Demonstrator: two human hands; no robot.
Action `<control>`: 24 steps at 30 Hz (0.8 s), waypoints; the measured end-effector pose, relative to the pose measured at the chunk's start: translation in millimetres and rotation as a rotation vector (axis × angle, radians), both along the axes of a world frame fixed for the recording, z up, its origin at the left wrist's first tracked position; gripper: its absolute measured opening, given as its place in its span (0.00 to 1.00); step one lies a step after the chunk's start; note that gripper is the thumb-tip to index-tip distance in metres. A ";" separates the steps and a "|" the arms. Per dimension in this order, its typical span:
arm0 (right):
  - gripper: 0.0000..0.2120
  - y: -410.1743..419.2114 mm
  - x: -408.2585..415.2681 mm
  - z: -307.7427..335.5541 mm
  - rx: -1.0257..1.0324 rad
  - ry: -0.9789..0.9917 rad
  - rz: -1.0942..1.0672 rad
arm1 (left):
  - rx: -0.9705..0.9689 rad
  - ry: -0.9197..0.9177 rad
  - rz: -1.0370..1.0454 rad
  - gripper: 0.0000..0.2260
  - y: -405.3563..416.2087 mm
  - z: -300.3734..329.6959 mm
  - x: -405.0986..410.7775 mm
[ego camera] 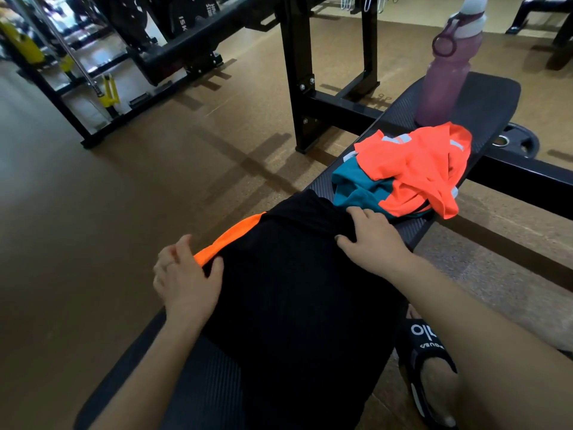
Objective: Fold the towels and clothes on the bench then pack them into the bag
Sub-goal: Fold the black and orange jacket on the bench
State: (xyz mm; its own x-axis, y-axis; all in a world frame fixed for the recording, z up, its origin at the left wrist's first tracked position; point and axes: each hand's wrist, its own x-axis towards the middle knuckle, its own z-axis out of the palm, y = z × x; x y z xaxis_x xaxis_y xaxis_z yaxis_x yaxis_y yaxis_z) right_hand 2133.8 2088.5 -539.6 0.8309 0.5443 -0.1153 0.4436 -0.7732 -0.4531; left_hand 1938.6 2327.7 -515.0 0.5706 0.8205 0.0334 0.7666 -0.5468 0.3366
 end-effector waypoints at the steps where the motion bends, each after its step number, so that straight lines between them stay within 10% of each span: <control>1: 0.29 5.7 3.0 0.4 0.004 0.005 -0.024 | -0.065 -0.027 0.103 0.34 -10.9 -2.3 -19.0; 13: 0.14 38.0 4.6 18.1 0.235 0.369 -0.175 | -1.234 -0.649 0.546 0.29 -96.0 -18.9 -66.1; 24: 0.19 7.4 11.6 41.6 0.394 0.679 -0.170 | -1.294 -0.792 0.475 0.15 -76.4 14.5 -107.2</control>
